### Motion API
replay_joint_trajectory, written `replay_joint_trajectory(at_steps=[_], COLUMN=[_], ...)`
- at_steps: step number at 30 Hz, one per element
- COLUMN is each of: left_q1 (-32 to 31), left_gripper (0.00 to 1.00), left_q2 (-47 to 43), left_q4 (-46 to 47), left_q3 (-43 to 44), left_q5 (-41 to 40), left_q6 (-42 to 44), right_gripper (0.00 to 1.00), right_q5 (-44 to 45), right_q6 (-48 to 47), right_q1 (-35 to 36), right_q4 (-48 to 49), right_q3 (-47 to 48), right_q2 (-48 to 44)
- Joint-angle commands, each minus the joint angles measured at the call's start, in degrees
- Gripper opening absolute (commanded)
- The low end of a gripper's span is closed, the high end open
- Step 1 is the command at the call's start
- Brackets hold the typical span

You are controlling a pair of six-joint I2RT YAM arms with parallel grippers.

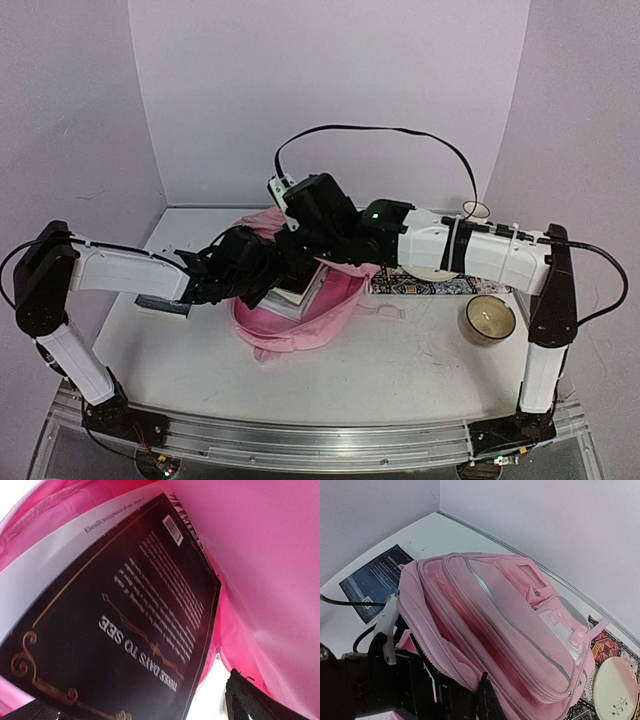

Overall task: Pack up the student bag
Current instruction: Place the book in the largest pocket of the bag, then place the largest pocket of the student bag.

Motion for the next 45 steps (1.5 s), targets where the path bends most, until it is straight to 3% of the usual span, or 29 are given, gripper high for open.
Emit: replay_joint_trajectory(at_steps=[1, 9, 23, 33, 38, 45], left_q1=[-1.6, -1.5, 0.2, 17.1, 27.2, 36.7], left_gripper=[0.99, 0.99, 0.99, 0.99, 0.99, 0.99], left_q2=[-1.4, 2.5, -17.1, -29.4, -25.8, -15.0], left_q4=[-8.5, -10.9, -21.3, -28.9, -31.8, -33.6], left_q3=[4.1, 9.1, -5.3, -12.2, -9.2, -0.8], left_q5=[-6.2, -4.7, -3.6, -0.3, 2.1, 1.6], left_q6=[2.2, 4.8, 10.1, 18.1, 26.1, 33.9], right_gripper=[0.00, 0.00, 0.00, 0.00, 0.00, 0.03], right_q5=[1.1, 0.7, 1.5, 1.5, 2.5, 0.3], right_q6=[1.3, 1.5, 2.0, 7.3, 9.8, 11.0], right_q1=[0.4, 0.5, 0.5, 0.3, 0.1, 0.0], right_q4=[5.0, 5.0, 5.1, 5.1, 5.1, 5.4], right_q3=[0.1, -0.7, -5.9, -15.0, -19.1, -21.9], right_q2=[-5.1, -5.0, -4.8, -5.0, -5.2, -6.5])
